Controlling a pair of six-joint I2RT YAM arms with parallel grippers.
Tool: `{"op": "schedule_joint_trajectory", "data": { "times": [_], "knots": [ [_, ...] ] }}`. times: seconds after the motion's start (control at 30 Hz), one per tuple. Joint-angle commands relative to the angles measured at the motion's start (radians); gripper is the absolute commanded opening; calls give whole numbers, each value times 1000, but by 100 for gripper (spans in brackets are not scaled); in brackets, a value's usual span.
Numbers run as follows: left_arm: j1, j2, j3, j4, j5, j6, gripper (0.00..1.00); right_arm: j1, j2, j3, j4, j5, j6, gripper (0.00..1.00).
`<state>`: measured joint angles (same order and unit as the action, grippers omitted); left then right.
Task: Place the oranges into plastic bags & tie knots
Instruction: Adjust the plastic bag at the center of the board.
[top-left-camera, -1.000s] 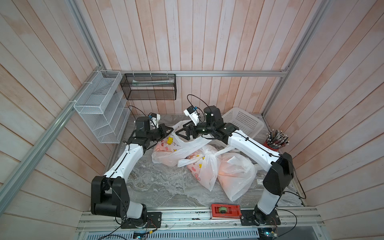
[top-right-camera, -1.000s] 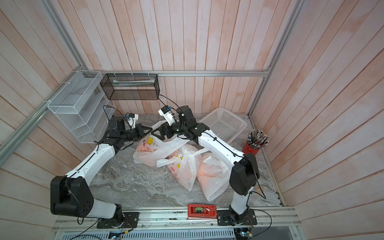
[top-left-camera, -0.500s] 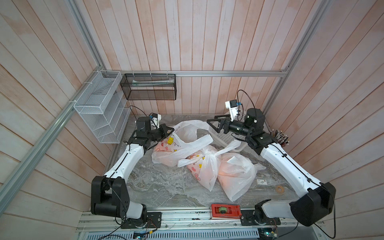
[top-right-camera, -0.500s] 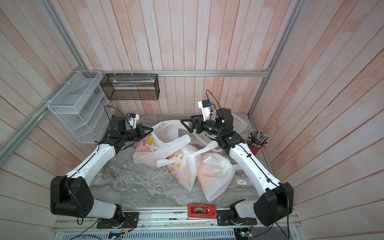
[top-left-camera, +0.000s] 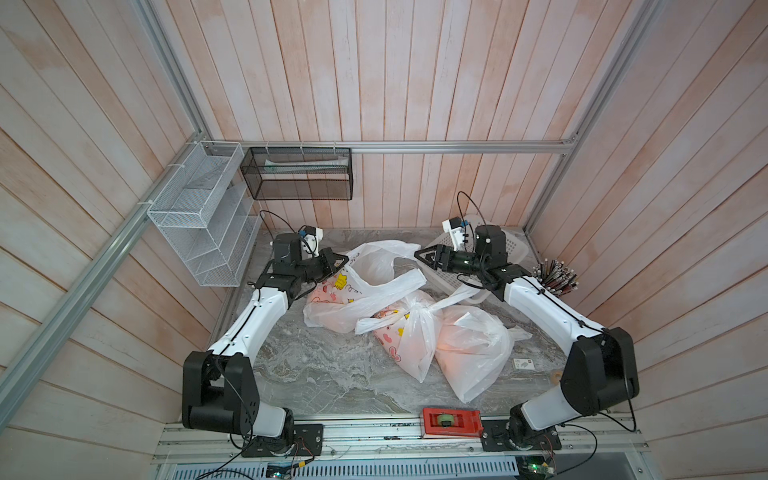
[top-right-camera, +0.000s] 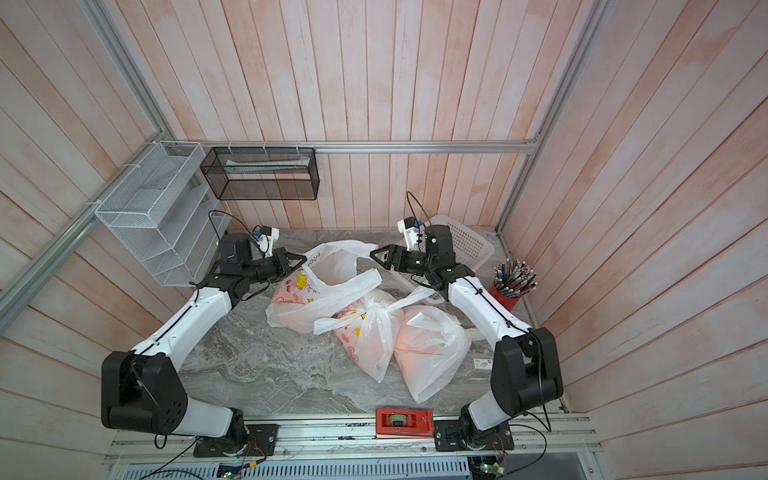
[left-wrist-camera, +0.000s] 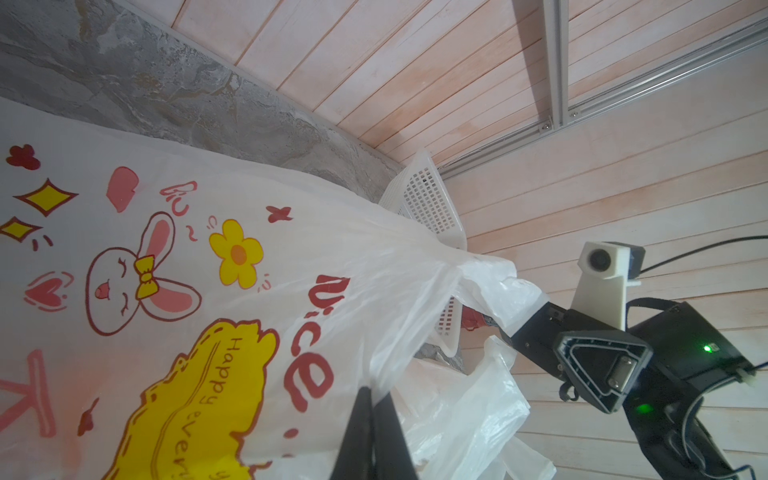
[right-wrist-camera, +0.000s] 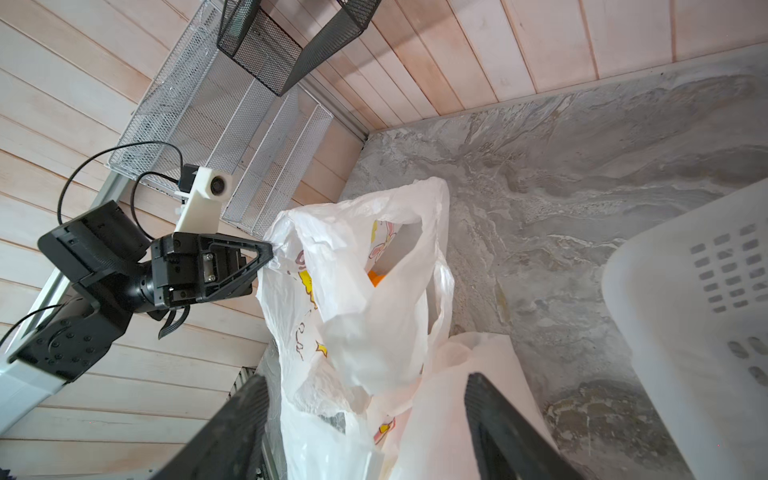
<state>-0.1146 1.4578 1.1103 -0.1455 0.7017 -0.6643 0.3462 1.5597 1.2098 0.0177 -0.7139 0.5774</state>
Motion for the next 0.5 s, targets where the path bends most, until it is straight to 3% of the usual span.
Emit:
{"op": "schedule_joint_trajectory", "data": {
  "times": [0.0, 0.13, 0.2, 0.27, 0.3, 0.47],
  "knots": [
    [-6, 14, 36, -3, 5, 34, 0, 15, 49, 72, 39, -4, 18, 69],
    [-6, 12, 38, -2, 4, 44, 0, 35, 102, 119, 39, 1, 24, 50],
    [-6, 7, 40, 1, 5, 53, 0, 36, 116, 138, 27, 7, 22, 35],
    [-6, -3, 43, 2, 7, 69, 1, 36, 115, 145, 23, 24, 25, 10],
    [-7, -7, 49, 1, 7, 79, 5, 35, 109, 142, 27, 29, 27, 3],
    [-11, -62, 96, -43, -22, 203, 38, 12, 44, 94, 88, 45, 86, 0]
  ]
}}
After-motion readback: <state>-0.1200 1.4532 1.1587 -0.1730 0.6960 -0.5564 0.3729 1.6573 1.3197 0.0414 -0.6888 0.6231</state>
